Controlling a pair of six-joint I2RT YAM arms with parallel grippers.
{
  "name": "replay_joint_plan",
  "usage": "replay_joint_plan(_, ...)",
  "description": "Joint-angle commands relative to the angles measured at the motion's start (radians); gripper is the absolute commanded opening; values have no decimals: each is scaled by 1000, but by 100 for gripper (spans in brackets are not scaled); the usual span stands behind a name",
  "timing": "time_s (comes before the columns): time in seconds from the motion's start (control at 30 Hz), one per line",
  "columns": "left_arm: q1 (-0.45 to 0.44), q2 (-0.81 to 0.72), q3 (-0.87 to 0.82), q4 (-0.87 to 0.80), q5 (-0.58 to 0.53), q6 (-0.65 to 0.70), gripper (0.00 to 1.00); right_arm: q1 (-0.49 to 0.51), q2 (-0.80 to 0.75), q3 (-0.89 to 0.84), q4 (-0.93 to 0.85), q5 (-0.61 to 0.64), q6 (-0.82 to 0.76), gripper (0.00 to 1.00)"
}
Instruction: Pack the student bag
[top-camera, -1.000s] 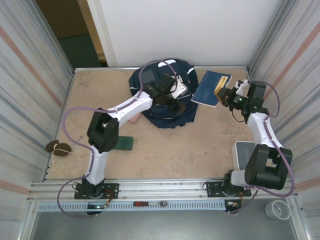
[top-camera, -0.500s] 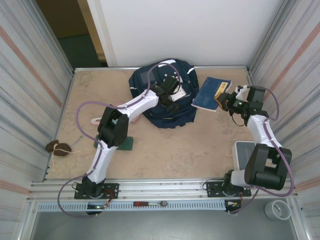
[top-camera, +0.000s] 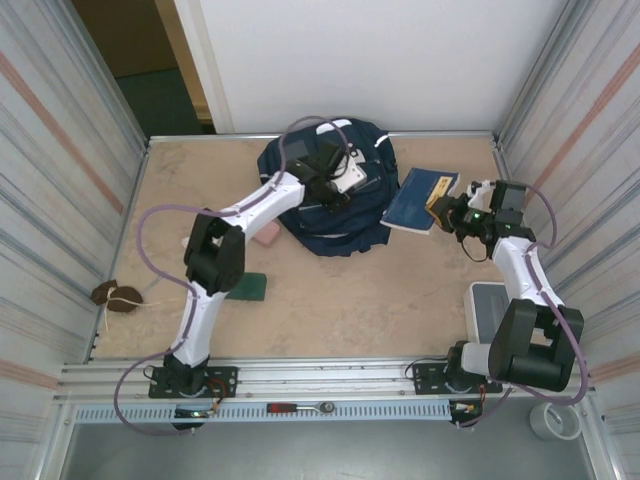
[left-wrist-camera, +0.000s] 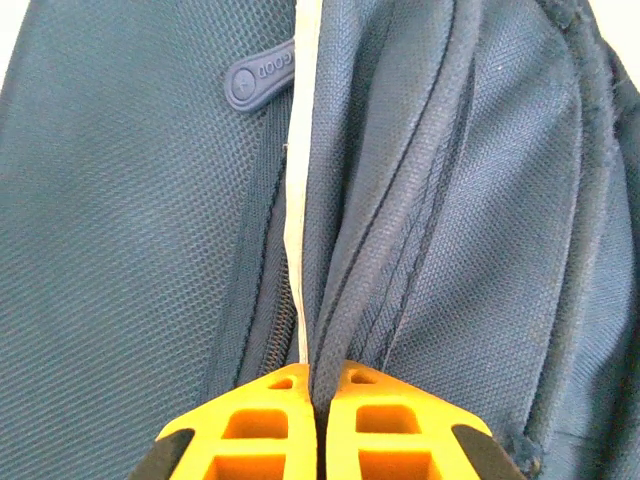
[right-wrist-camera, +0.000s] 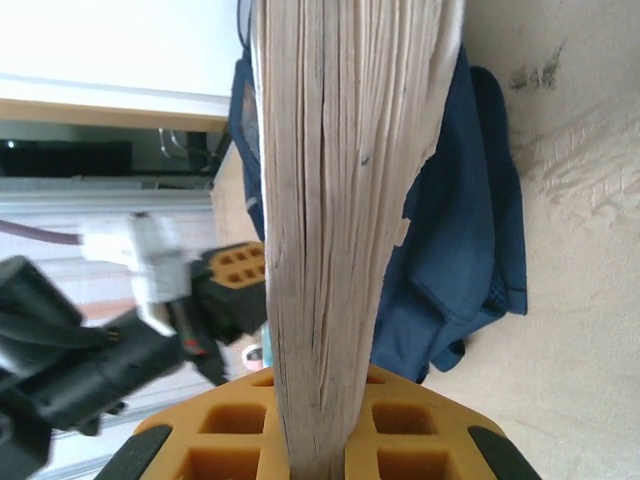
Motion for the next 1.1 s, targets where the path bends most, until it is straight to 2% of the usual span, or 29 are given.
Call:
replay_joint_plan(0.0,65,-154,9,113,225,-114,0,63,-26,-37,61,26,37,0)
replay_joint_plan(0.1,120,-176,21,173,359,-204,0,136,-13,-62,166,84,117,0)
replay_joint_plan(0.27,178,-157,84,204,484,-291,0,244,9,-58,265,251,176,0)
replay_joint_plan(0.4,186,-139,115,210,523,-308,0,324,84,1,341,334,213,0)
replay_joint_plan(0.67,200,-105,173,189,576,-327,0,503,288,122,512,590,321,0)
replay_joint_plan(0.9,217,-97,190,200,635,-349,0,584,571,292,692,753,409,0)
replay_joint_plan(1.0,223,-97,193,209,649,-358,0,599,714,438,710,781,396,9)
replay_joint_plan(1.07,229,-77,189,221,659,-373,0,601,787,520,694,776,396,24)
